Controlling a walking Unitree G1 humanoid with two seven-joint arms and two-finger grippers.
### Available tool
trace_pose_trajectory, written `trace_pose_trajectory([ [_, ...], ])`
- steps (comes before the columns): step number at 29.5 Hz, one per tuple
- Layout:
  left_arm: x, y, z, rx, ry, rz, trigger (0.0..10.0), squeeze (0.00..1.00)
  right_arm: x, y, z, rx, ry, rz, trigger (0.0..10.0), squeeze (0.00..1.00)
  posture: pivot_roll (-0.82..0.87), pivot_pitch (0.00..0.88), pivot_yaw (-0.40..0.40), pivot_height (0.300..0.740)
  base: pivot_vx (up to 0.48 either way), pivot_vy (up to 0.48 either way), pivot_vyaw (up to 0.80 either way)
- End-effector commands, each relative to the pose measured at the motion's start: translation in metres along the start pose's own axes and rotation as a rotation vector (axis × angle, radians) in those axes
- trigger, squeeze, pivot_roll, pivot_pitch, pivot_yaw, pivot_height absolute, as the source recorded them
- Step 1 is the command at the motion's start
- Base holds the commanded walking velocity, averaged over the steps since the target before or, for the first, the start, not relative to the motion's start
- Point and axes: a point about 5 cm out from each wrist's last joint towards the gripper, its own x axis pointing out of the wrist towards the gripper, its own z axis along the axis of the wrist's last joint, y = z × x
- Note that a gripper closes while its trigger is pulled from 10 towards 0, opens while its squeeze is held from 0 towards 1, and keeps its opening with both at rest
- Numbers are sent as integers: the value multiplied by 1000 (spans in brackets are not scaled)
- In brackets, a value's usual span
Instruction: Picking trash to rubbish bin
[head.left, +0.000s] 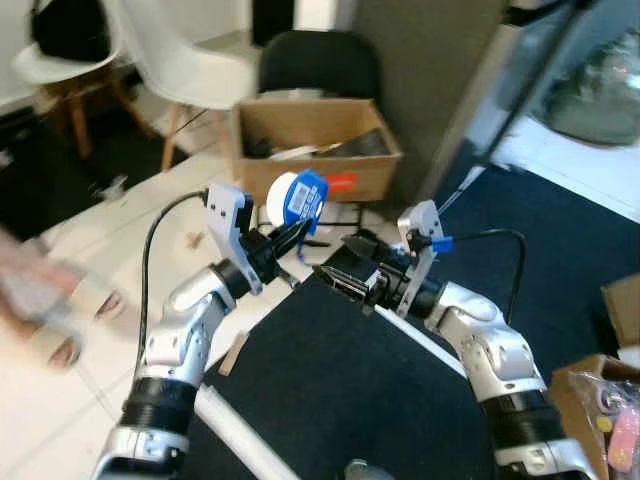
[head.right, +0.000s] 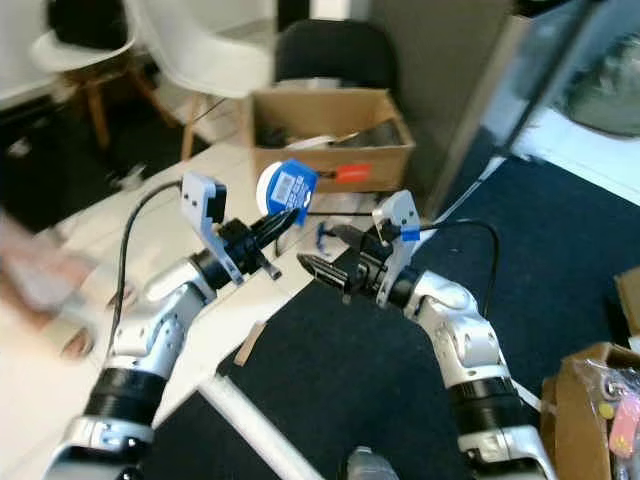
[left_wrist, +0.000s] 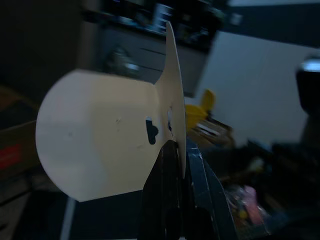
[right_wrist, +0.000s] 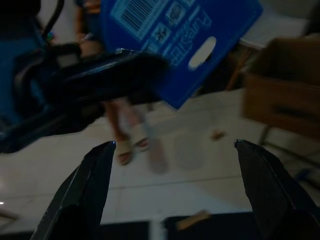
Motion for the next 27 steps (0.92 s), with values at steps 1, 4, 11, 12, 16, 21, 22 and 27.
trace_pose_trajectory([
  [1, -4, 4, -1, 3, 7, 13, 10000, 0, 3, 2, 0, -1, -18, 2, 10000, 0, -88, 0, -22, 740, 326, 0, 0],
  [4, -4, 4, -1, 3, 6, 16, 10000, 0, 3, 2, 1, -1, -21, 2, 10000, 0, -88, 0, -22, 740, 334, 0, 0],
  [11, -4, 5, -1, 3, 7, 20, 10000, 0, 3, 2, 1, -2, -21, 2, 10000, 0, -87, 0, -22, 740, 347, 0, 0],
  [12, -4, 5, -1, 3, 7, 20, 10000, 0, 3, 2, 1, -2, -21, 2, 10000, 0, -87, 0, -22, 740, 368, 0, 0],
  [16, -4, 5, -2, -3, 20, 29, 10000, 0, 2, 2, 1, -2, -22, 2, 10000, 0, -88, 0, -21, 740, 480, 0, 0],
  [21, -3, 6, -2, -5, 23, 28, 10000, 0, 2, 2, 2, -2, -24, 1, 10000, 0, -89, 0, -21, 740, 480, 0, 0],
  [22, -3, 6, -2, -5, 22, 27, 10000, 0, 2, 2, 2, -3, -25, 0, 10000, 0, -89, 0, -21, 740, 480, 0, 0],
  [27, -3, 6, -2, -4, 21, 27, 10000, 0, 2, 2, 2, -4, -25, 0, 10000, 0, -87, 0, -21, 740, 480, 0, 0],
])
